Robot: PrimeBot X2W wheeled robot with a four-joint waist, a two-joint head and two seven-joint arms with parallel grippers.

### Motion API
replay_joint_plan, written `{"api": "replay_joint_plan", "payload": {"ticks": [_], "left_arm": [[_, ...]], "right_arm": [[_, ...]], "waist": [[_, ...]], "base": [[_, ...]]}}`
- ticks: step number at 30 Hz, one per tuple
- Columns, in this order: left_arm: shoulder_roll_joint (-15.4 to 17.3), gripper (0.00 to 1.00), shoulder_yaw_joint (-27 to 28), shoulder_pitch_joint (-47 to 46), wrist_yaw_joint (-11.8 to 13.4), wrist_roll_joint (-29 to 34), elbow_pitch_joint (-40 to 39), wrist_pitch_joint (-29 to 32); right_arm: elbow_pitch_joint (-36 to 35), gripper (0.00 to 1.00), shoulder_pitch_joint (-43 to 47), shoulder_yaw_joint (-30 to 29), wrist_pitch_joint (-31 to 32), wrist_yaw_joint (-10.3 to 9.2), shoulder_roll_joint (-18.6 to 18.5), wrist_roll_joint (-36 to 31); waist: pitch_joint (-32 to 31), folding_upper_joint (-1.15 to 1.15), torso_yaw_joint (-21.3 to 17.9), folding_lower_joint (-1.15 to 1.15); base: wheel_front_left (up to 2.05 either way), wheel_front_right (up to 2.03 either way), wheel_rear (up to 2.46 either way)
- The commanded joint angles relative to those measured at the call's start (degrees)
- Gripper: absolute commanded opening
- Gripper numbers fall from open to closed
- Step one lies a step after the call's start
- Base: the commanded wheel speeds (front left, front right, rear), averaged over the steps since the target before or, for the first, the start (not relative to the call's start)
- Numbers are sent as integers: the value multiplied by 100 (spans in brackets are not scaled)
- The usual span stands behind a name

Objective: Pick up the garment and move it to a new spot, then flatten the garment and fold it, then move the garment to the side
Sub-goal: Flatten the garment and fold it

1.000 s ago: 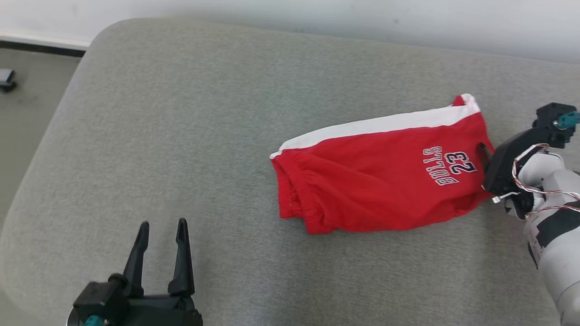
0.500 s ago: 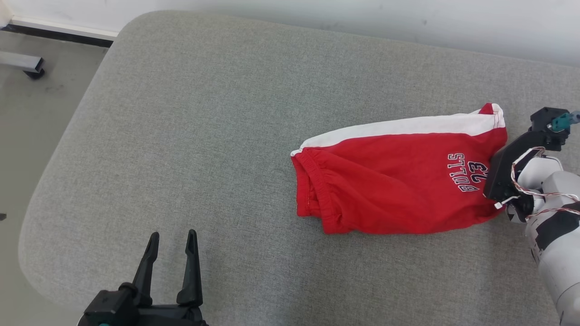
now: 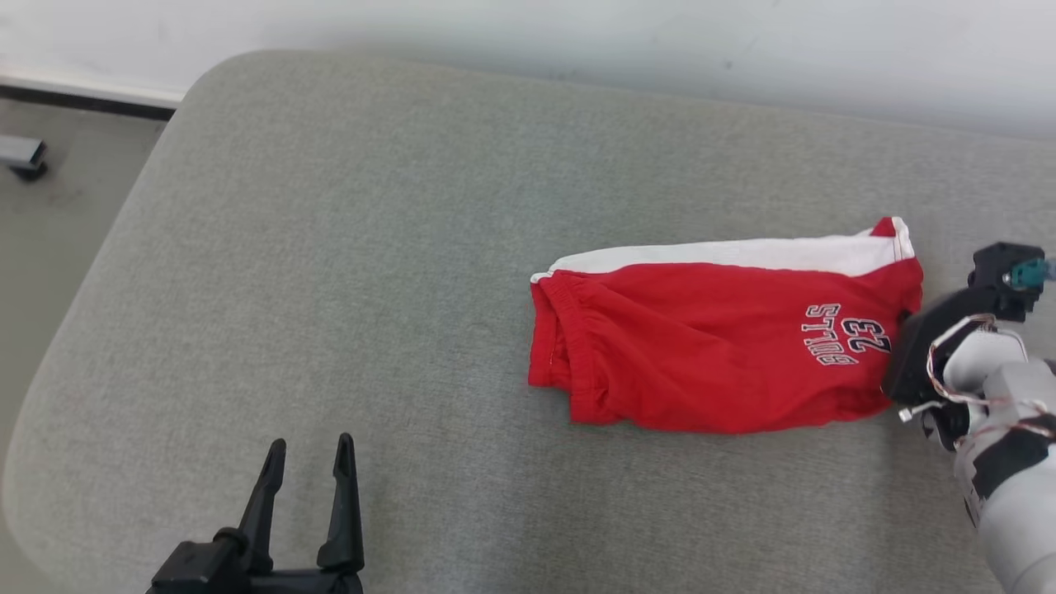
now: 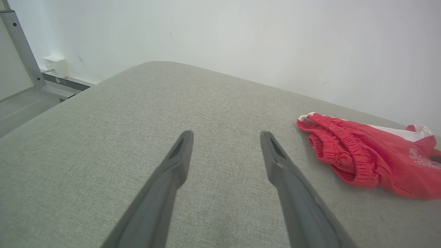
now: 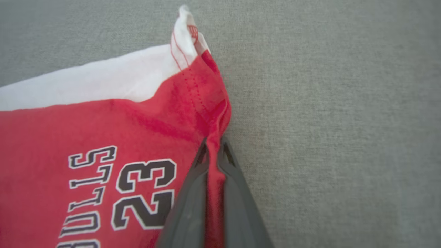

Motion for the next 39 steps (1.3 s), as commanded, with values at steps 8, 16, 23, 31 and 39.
{"api": "replay_joint_plan", "payload": {"ticks": [8, 16, 23, 31, 39], "left_arm": [[2, 100, 52, 241, -14, 30, 38, -1], [2, 100, 15, 417, 10, -40, 148, -1], [2, 100, -58, 491, 31, -72, 138, -1], [1, 100, -49, 453, -3, -82, 153, -1], [2, 100, -140, 368, 26, -100, 156, -1]], "right_arm": [[-207, 0, 537, -11, -473, -24, -373, 44], [-302, 0, 809, -75, -857, -24, -637, -438], [-625, 0, 692, 176, -706, -23, -232, -728], [-1275, 0, 557, 1060, -169, -23, 607, -588], [-1459, 0, 665, 1707, 248, -23, 1083, -268]], "waist": [[-502, 0, -570, -1], [-919, 0, -797, -1], [-1019, 0, -789, -1], [-932, 0, -573, -1], [-886, 0, -308, -1]], "base": [[0, 0, 0], [0, 0, 0], [0, 0, 0], [0, 0, 0], [0, 0, 0]]}}
